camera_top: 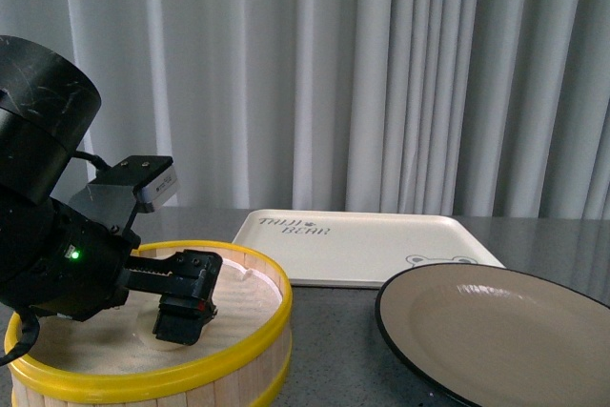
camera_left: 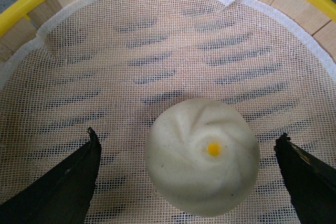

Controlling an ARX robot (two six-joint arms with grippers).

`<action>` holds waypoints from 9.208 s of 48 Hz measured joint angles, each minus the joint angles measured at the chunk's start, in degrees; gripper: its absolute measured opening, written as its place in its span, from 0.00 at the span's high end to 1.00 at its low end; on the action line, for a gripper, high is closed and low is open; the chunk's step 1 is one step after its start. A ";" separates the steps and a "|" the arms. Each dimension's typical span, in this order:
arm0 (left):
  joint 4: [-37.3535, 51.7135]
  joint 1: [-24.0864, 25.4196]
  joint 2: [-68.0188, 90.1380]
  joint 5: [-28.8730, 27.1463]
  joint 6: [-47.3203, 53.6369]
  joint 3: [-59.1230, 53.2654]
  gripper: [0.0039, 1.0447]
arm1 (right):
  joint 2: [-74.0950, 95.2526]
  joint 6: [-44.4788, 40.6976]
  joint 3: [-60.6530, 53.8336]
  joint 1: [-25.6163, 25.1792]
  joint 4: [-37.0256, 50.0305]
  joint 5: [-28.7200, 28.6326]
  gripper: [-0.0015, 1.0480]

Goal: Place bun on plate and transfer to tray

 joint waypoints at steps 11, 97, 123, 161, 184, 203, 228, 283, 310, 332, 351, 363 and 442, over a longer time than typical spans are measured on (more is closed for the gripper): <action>0.33 -0.50 0.02 -0.07 -0.13 -0.07 0.06 | 0.00 0.00 0.00 0.00 0.00 0.00 0.08; 5.46 -25.75 21.14 11.41 10.40 26.60 0.96 | 0.00 0.00 0.00 0.00 0.00 0.00 0.08; -1.66 -27.21 24.33 4.61 5.29 29.16 0.55 | 0.00 0.00 0.00 0.00 0.00 0.02 0.08; -5.42 -26.40 22.69 7.06 -4.33 30.51 0.06 | 0.00 0.00 0.00 0.00 0.00 0.02 0.08; -1.81 -19.23 16.35 8.55 -11.50 31.61 0.06 | 0.00 0.00 0.00 0.00 0.00 0.02 0.08; 0.28 3.74 7.17 -14.05 -22.53 20.44 0.06 | 0.00 0.00 0.00 0.00 0.00 0.02 0.08; 44.63 8.63 -11.67 -7.91 -4.81 -17.92 0.54 | 0.00 0.00 0.00 0.00 0.00 0.02 0.08; 42.25 12.63 -55.15 -3.63 -3.32 -60.30 0.96 | 0.00 0.00 0.00 0.00 0.00 0.02 0.08; 23.45 12.63 -75.63 -3.63 -3.32 -60.39 0.96 | 0.00 0.00 0.00 0.00 0.00 0.02 0.08; 14.01 12.63 -85.18 -3.61 -3.32 -60.39 0.96 | 0.00 0.00 0.00 0.00 0.00 0.02 0.08; 2.95 12.63 -95.82 -3.61 -3.30 -60.37 0.96 | 0.00 0.00 0.00 0.00 0.00 0.02 0.08; 2.93 12.63 -95.89 -3.61 -3.32 -60.37 0.78 | 0.00 0.00 0.00 0.00 0.00 0.02 0.08; 2.93 12.63 -95.91 -3.61 -3.17 -60.37 0.06 | 34.29 -51.04 18.27 10.73 -7.85 11.06 0.08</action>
